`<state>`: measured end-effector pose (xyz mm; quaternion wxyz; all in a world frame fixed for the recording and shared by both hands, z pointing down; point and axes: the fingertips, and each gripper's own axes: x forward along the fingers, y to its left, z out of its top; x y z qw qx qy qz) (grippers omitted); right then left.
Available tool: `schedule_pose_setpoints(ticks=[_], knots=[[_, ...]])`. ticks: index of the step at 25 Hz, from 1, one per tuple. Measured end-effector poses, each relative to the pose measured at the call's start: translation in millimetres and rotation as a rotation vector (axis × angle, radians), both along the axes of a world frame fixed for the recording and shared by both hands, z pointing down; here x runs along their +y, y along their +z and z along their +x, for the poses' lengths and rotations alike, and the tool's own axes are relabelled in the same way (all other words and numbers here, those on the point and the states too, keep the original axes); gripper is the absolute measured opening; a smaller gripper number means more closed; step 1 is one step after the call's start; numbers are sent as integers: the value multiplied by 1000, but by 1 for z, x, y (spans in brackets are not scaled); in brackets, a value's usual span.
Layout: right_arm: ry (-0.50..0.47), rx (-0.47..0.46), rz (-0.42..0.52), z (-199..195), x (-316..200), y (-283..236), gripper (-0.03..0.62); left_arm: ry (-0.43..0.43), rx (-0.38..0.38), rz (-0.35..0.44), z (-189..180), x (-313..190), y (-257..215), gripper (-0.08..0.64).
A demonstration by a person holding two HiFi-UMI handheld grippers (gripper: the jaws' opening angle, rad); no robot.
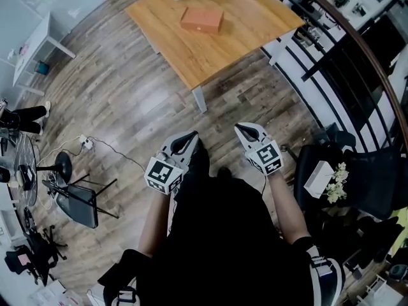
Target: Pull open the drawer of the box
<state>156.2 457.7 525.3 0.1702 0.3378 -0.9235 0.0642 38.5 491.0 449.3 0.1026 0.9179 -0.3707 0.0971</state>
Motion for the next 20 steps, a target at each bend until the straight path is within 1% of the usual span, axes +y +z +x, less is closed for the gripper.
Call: schedule_pose_setpoints(ticks=[4, 10, 20], knots=[[35, 3, -10, -10, -23, 4, 15, 13, -4, -7, -13, -25, 3, 23], [55, 3, -35, -29, -66, 11, 15, 20, 6, -24, -35, -74, 8, 23], [70, 25, -18, -80, -147, 1, 15, 29, 24, -10, -85, -161, -1, 23]])
